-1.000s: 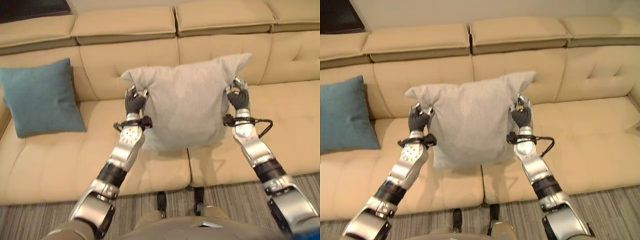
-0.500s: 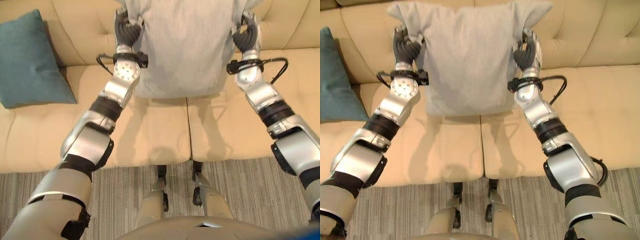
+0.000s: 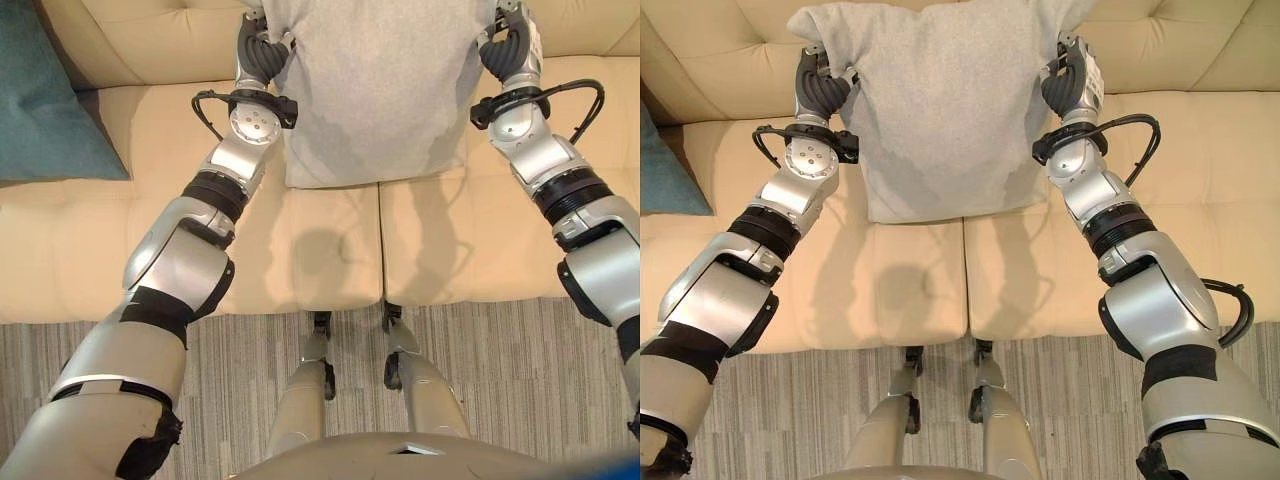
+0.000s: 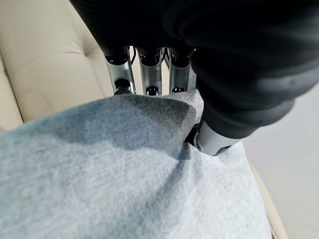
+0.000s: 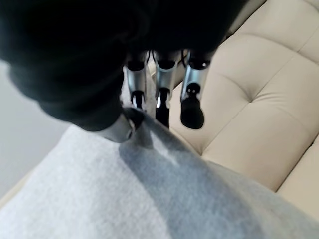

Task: Pick up all the scattered cushions and arrange them neatly on the sofa.

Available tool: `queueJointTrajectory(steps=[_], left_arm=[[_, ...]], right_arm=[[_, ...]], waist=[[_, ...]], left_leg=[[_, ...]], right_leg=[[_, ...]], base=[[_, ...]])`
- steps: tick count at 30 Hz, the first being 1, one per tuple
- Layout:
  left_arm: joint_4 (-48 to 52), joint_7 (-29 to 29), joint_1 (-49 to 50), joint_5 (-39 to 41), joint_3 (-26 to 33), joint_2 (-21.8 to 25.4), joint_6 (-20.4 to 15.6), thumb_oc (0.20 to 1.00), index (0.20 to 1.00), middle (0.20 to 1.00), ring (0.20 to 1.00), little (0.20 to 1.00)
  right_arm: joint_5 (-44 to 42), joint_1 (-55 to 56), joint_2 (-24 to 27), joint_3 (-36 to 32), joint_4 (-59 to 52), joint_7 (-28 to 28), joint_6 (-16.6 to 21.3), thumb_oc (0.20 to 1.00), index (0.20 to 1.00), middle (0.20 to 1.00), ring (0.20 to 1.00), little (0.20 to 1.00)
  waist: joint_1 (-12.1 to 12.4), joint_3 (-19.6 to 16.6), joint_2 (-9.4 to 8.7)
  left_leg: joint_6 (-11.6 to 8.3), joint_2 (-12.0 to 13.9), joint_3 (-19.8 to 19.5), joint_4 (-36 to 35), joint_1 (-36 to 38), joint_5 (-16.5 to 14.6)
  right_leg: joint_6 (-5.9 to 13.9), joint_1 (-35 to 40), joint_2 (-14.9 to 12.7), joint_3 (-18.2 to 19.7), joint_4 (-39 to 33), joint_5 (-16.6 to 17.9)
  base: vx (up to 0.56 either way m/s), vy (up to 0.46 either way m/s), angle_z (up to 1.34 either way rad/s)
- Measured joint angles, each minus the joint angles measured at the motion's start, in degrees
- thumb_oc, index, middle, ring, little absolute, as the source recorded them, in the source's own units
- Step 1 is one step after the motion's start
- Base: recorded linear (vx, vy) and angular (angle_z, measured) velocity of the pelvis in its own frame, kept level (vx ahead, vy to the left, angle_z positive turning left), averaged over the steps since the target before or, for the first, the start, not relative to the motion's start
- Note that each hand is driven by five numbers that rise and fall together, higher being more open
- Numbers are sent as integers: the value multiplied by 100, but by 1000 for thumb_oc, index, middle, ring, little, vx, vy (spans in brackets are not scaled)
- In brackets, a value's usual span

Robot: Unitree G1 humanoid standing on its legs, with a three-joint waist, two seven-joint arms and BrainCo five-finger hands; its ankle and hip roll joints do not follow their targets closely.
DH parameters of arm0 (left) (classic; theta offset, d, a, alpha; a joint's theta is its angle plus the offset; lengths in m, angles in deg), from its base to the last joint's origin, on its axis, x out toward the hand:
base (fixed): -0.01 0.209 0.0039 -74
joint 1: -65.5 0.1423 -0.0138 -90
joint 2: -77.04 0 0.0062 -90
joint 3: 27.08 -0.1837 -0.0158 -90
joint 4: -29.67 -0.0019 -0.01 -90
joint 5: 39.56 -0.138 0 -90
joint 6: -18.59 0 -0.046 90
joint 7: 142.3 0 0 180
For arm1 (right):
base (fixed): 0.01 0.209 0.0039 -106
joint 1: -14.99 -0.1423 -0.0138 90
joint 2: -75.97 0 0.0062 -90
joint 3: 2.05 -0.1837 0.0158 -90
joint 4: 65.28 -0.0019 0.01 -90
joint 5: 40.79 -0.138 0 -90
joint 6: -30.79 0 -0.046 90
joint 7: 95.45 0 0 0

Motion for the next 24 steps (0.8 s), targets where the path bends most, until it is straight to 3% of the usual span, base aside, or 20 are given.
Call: queueJointTrajectory(steps=[10, 19, 20, 21, 22, 23, 24], left_arm=[[-7, 100, -522, 36, 11, 53, 23, 200, 200, 200, 200, 200], [45, -274, -621, 6, 161, 33, -2, 200, 200, 200, 200, 200], [20, -270, -621, 1, 158, 32, -2, 382, 382, 382, 382, 382], [-35, -264, -626, 5, 126, 31, -6, 658, 658, 658, 658, 658], [-456, -197, -825, 36, -1, 33, -10, 711, 711, 711, 711, 711], [-662, -103, -980, 42, -29, 54, 5, 1000, 1000, 1000, 1000, 1000], [-650, -54, -1052, 40, -101, 103, 10, 1000, 1000, 1000, 1000, 1000]], right_arm=[[-252, -469, 113, -6, 218, 54, 57, 200, 200, 200, 200, 200], [-244, -572, 157, 44, -40, -306, 58, 200, 200, 200, 200, 200], [-244, -607, 159, 111, -6, -312, 58, 200, 200, 200, 200, 200], [-243, -614, 158, 132, 34, -307, 58, 200, 200, 200, 200, 200], [-245, -723, 162, 277, 231, -256, 64, 200, 200, 200, 200, 200], [-249, -819, 188, 368, 367, -188, 61, 200, 200, 200, 200, 200], [-250, -871, 237, 381, 404, -134, 60, 200, 200, 200, 200, 200]], waist=[[-4, -2, -3], [-104, 3, -12], [-146, 6, -21], [-131, 6, -35], [-116, 3, -37], [-123, 3, -38], [-121, 3, -39]], left_leg=[[0, -41, -9, 76, -274, 0], [-10, -129, 26, 538, -458, -7], [-16, -171, 33, 779, -595, -11], [-16, -179, 40, 834, -608, -11], [-15, -160, 37, 730, -563, -10], [-15, -145, 33, 653, -565, -10], [-15, -143, 26, 631, -610, -10]], right_leg=[[-1, -229, -42, 53, 4, 2], [-3, -222, -158, 81, 133, 5], [-3, -223, -209, 101, 162, 5], [-3, -223, -220, 134, 182, 5], [-2, -234, -198, 135, 183, 4], [-2, -276, -182, 133, 184, 4], [-2, -324, -179, 133, 183, 4]], base=[[3, 2, 1], [13, 1, 3], [1, -19, 21], [-3, -18, 9], [0, 0, 0], [0, 0, 0], [0, 0, 0]])
